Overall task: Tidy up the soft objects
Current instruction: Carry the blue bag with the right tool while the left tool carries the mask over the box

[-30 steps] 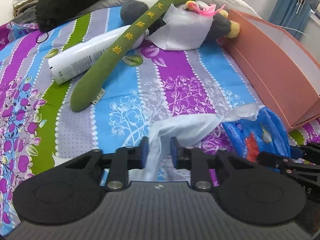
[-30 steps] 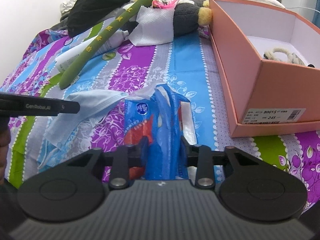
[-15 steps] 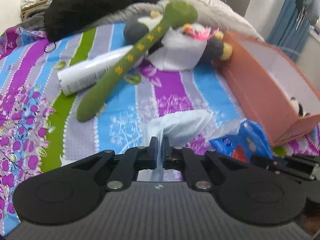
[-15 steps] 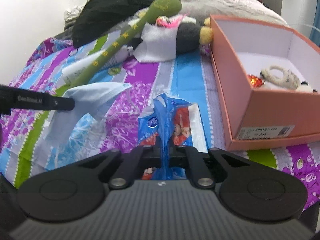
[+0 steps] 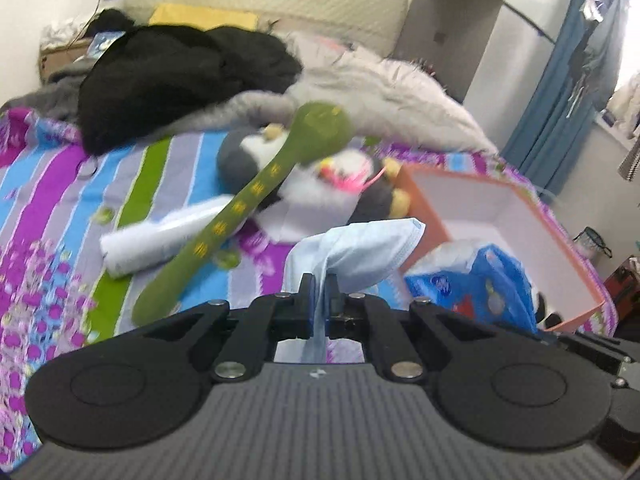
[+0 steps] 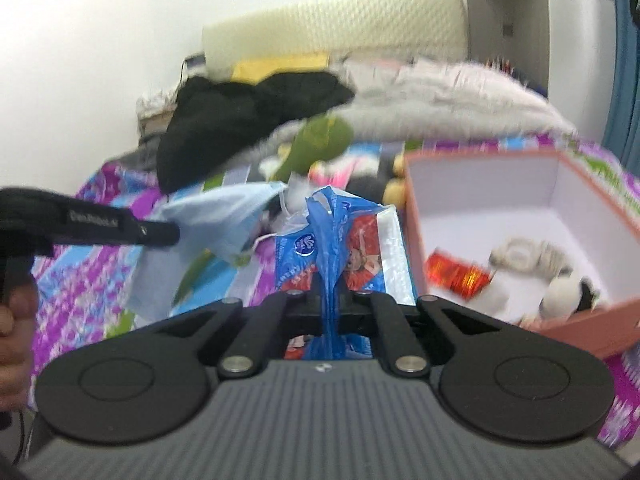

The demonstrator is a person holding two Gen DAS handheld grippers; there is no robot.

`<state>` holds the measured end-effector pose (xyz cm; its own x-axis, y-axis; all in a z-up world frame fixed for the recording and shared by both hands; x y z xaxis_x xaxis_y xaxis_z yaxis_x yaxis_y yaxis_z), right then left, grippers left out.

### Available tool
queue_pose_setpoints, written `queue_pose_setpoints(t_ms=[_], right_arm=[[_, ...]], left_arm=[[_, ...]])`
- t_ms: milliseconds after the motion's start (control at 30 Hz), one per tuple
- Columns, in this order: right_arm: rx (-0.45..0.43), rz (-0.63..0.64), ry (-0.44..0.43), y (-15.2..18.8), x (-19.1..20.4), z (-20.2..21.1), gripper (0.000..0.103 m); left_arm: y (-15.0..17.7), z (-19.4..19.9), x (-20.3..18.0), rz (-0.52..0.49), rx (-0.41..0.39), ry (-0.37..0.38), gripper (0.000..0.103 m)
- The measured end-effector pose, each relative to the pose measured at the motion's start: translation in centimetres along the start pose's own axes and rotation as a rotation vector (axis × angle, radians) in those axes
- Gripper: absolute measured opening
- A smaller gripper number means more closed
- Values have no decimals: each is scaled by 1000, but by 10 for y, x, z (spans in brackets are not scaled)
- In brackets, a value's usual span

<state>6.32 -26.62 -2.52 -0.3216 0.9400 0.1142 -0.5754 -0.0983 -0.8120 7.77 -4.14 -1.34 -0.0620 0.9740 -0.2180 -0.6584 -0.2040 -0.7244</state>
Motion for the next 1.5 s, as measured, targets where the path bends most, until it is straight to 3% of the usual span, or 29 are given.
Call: queue_pose_setpoints(t_ms=[400,667,800,1000,1100,1333,1500], right_arm=[[-178,14,93,-79,-47,23,7],[-165,-37,100,-114,-93,13,7],[-120,-50,146,-119,-119,2,7],[16,-105,190,-109,-168,-27,7],[86,-123,211,-100,-188,-41,7],[219,-192,218,-74,-228,-66,7],[290,-221,240,-55,-247,-79,9]], left_arm=[[-70,9,-72,-28,-105,117,5],[-106,-15,-126,-24,-61,217,5],[-118,-43,-152,-28,6,248,5],[-121,-98,-188,-54,120,261,5],[-118,-125,-207,-80,156,231,5],[-104,-196,-237,-119,335,215,5],[-92,-222,-244,-144,410,189,6]])
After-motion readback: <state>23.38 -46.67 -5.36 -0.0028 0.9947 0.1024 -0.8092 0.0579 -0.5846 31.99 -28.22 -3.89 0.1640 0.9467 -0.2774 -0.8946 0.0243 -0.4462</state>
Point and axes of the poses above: each gripper's, at about its wrist camera, not at the fingertips, and z roughly against the way its jaws point, x to its left, y to its underside, the point moved 2 cm from there along -z, roughly the way its jaws point, and after that the axes turned 2 degrees about z, right-handed, at the moved point
